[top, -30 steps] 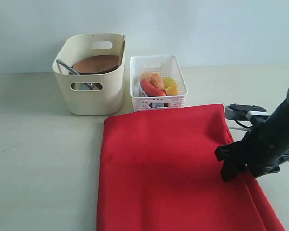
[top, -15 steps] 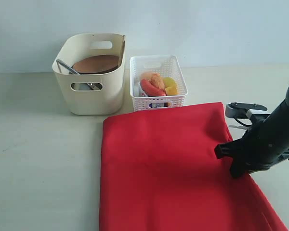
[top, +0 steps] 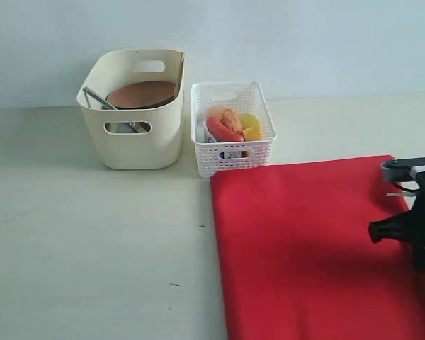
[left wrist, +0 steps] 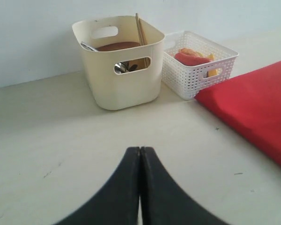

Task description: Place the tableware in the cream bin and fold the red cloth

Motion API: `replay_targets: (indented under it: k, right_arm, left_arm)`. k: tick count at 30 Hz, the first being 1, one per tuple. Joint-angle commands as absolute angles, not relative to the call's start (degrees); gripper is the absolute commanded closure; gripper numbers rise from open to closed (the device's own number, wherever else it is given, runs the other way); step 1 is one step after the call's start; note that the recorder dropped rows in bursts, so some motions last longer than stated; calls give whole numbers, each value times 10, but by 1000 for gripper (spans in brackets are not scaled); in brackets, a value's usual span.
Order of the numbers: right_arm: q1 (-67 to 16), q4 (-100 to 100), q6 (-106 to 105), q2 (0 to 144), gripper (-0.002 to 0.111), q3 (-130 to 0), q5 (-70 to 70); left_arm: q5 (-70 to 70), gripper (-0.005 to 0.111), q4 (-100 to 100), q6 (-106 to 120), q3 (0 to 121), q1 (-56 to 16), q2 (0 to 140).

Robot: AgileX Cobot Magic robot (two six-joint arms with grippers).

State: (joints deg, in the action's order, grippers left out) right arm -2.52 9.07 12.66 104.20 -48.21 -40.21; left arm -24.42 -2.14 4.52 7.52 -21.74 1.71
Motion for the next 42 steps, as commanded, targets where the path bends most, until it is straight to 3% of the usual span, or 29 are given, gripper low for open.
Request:
replay_targets:
  k: [1,13,16,22,25,27,29,36,42]
  right_arm:
    - [32,125,158,1049,108,-479,-424]
    - [158,121,158,1049,106,-513,-442]
    - [168,127,156,1046,94,-536,-466]
    - [167,145,140,995,53,-564,-469]
    - [167,117,106,955,42,-564,-450]
    - [167,50,43,936,44,-564,-445]
    - [167,-35,-36,925,53,-559,-444]
    - [150,-225,-209,919,109,-504,-430]
    - [62,-170,-190,937,108,-488,-391]
  left_arm:
    - [-246,107,-21,42,72,-217,0]
    - [-247,107,-21,42,72,-217,0]
    - [-247,107,-21,42,72,-217,0]
    - [-247,107,-22,42,70,-217,0]
    - [-247,107,-22,42,58,-217,0]
    - [-247,107,-22,42,46,-217,0]
    - [-238,107,-22,42,31,-217,0]
    - [-229,107,-22,42,15,-217,0]
    - [-217,107,-22,42,0,-209,0]
